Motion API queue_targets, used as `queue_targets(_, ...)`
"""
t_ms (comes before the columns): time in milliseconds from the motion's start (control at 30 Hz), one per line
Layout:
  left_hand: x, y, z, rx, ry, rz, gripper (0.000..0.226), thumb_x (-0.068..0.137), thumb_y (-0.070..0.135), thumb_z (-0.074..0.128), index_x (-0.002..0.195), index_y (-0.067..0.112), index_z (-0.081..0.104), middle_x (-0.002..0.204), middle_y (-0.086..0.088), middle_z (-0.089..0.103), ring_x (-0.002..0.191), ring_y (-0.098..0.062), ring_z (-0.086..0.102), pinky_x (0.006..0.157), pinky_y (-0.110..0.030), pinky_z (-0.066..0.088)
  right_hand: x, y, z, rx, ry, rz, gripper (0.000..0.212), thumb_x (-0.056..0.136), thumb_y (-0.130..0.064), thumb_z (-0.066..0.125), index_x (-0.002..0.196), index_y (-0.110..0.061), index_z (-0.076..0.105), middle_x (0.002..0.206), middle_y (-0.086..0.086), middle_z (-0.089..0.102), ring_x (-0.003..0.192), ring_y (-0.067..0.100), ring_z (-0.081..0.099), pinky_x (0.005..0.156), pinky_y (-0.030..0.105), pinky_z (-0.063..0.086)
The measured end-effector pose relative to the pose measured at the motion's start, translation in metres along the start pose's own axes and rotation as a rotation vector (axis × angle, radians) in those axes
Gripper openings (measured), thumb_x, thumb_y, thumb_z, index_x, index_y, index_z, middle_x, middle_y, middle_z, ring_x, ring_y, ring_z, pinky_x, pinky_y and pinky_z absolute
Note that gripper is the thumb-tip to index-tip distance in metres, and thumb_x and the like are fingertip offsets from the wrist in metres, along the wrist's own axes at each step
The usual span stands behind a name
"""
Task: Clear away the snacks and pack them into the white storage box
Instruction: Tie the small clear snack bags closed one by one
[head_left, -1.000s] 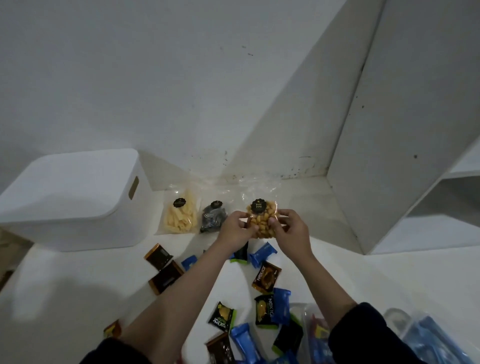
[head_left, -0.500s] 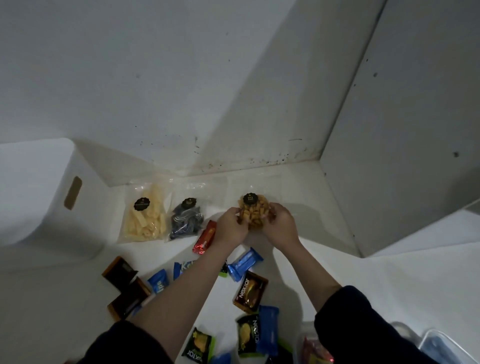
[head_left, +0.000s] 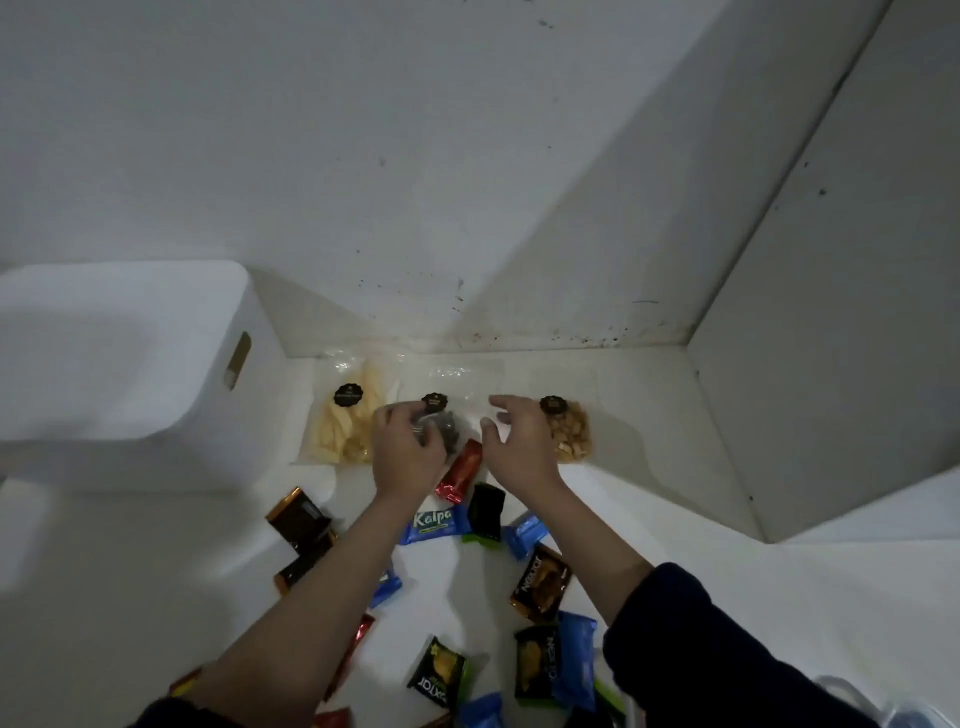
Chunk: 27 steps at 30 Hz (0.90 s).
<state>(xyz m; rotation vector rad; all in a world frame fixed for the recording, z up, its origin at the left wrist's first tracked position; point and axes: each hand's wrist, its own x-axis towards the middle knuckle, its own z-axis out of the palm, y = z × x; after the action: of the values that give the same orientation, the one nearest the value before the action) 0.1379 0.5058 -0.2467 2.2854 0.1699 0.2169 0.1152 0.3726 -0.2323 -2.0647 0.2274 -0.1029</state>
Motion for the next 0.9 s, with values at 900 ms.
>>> queue_targets(900, 0.004, -0.024, -0.112, -0.482, -0.214, -0.071, 0.067, 0.08, -0.003, 0.067, 0.137, 0.019, 0.038, 0.127, -0.003, 0.049, 0.109, -0.017, 0.052, 0.077, -0.018, 0.046, -0.013, -0.088, 0.039, 0.424, -0.043, 0.077, 0.049, 0.088, -0.044, 0.059, 0.133, -0.031, 0.045, 0.101, -0.007, 0.057, 0.091, 0.007, 0.059, 0.077, 0.028, 0.053)
